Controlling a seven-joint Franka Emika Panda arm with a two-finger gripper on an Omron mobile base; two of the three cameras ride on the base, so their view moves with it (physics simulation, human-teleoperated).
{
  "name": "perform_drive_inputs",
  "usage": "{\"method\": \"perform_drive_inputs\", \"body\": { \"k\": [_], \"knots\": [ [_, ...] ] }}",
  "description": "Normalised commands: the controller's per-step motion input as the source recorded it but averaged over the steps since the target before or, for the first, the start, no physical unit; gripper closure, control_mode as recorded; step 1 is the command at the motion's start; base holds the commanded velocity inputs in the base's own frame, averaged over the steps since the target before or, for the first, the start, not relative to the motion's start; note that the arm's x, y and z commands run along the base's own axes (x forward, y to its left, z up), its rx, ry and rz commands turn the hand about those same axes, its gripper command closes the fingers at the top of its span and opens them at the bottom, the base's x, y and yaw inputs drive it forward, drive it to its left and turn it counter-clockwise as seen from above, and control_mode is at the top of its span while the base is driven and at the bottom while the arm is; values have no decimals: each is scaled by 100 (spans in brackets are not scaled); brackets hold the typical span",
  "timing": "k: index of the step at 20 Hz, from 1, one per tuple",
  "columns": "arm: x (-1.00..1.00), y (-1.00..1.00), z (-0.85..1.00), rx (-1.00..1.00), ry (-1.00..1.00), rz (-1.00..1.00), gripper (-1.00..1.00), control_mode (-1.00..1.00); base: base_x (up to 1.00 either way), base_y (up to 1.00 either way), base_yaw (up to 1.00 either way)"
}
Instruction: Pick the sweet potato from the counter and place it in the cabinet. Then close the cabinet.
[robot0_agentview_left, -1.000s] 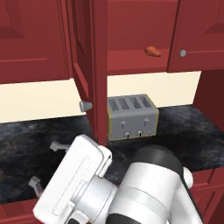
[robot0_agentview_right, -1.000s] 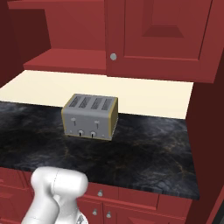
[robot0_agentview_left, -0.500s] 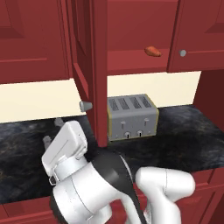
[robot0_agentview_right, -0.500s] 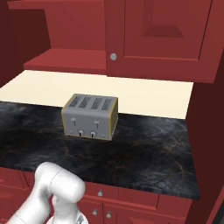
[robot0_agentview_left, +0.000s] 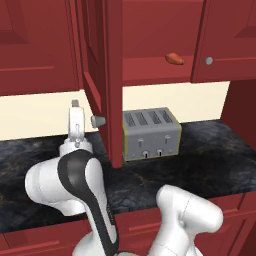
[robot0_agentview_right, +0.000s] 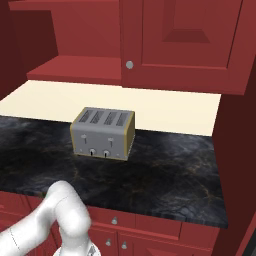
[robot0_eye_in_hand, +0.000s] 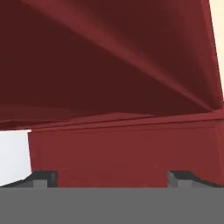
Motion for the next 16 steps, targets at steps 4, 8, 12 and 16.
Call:
{"method": "perform_drive_inputs", "body": {
  "k": [4, 8, 12, 16],
  "knots": [
    [24, -52, 24, 7, -8, -66, -100, -100, 0, 0, 0],
    [1, -98, 54, 27, -16, -41, -100, -100, 0, 0, 0],
    [-16, -100, 55, 40, -20, -26, -100, -100, 0, 0, 0],
    [1, -100, 17, 56, 0, -20, -100, -100, 0, 0, 0]
  ]
}}
